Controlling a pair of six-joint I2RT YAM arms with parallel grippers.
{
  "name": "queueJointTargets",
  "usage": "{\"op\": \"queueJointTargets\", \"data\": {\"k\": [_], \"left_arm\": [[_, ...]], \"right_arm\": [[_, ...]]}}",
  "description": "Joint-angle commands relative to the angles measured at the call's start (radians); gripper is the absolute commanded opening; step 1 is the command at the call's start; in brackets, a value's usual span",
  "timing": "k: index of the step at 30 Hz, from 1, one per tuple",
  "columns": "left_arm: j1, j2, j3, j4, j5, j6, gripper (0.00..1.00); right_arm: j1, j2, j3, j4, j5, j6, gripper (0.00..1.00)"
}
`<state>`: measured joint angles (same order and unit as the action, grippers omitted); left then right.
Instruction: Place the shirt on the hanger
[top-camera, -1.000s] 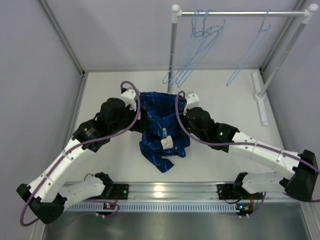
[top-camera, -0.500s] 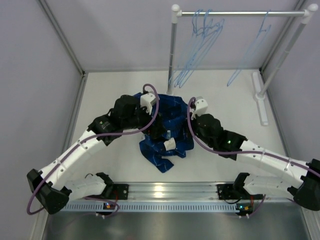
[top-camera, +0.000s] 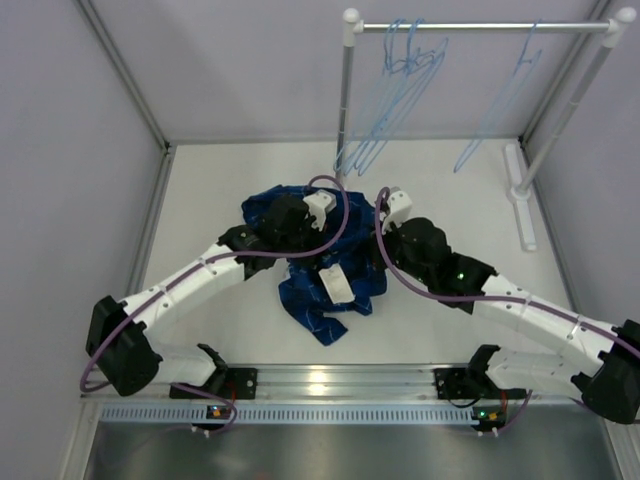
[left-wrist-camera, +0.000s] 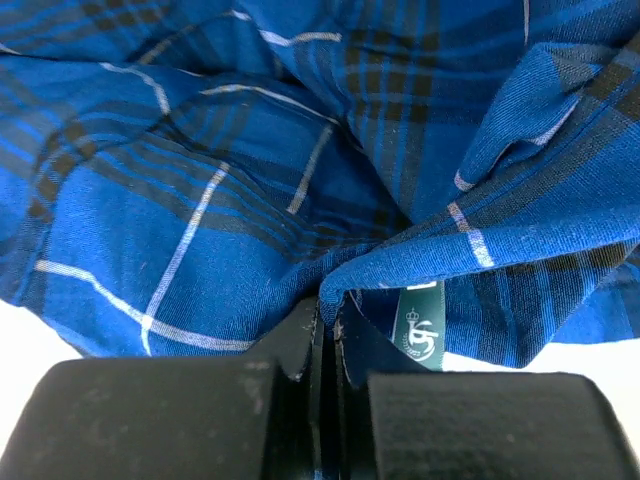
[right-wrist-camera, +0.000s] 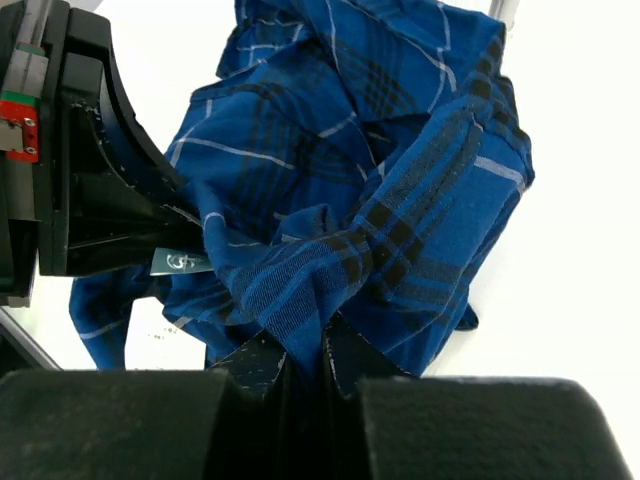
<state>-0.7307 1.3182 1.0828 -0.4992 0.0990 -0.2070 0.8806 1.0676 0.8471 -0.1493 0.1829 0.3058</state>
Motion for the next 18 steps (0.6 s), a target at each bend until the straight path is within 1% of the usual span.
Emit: {"op": "queueJointTargets", "data": {"k": [1,3,4,5,7,8,9,12,17,18], "left_arm": [[0.005,-0.034,0.045,0.063,-0.073,0.008,0.00],[0.016,-0.043,0.057,0.064,-0.064,0.017,0.00],[0.027,-0.045,0.063,0.051,-0.029,0.021,0.00],[0.028,-0.051,0.071,0.045,-0.016,0.026,0.00],[0.033,-0.069,0.071,0.036,0.005,0.040,0.00],[0.034,-0.085,0.063,0.036,0.017,0.044,0.00],[0.036,-0.094,0.059,0.037,0.025,0.053,0.00],[0.037,-0.114,0.026,0.045,0.030,0.058,0.00],[0.039,-0.106,0.022,0.044,0.044,0.026,0.00],[0.039,-0.114,0.019,0.037,0.044,0.017,0.00]], "right_arm": [[-0.029,0.011,0.075,0.005,-0.028,-0.025,0.07],[-0.043,0.012,0.078,-0.002,-0.029,-0.022,0.15],[-0.046,0.012,0.082,-0.004,-0.036,-0.028,0.18],[-0.049,0.012,0.086,-0.003,-0.049,-0.042,0.28],[-0.051,0.023,0.110,-0.010,-0.059,-0.100,0.38],[-0.049,0.031,0.118,-0.021,-0.081,-0.128,0.47],[-0.051,0.038,0.130,-0.022,-0.092,-0.179,0.51],[-0.051,0.077,0.141,-0.016,-0.106,-0.264,0.56],[-0.049,0.156,0.173,-0.019,-0.103,-0.298,0.60],[-0.049,0.163,0.178,-0.029,-0.105,-0.333,0.60]]}}
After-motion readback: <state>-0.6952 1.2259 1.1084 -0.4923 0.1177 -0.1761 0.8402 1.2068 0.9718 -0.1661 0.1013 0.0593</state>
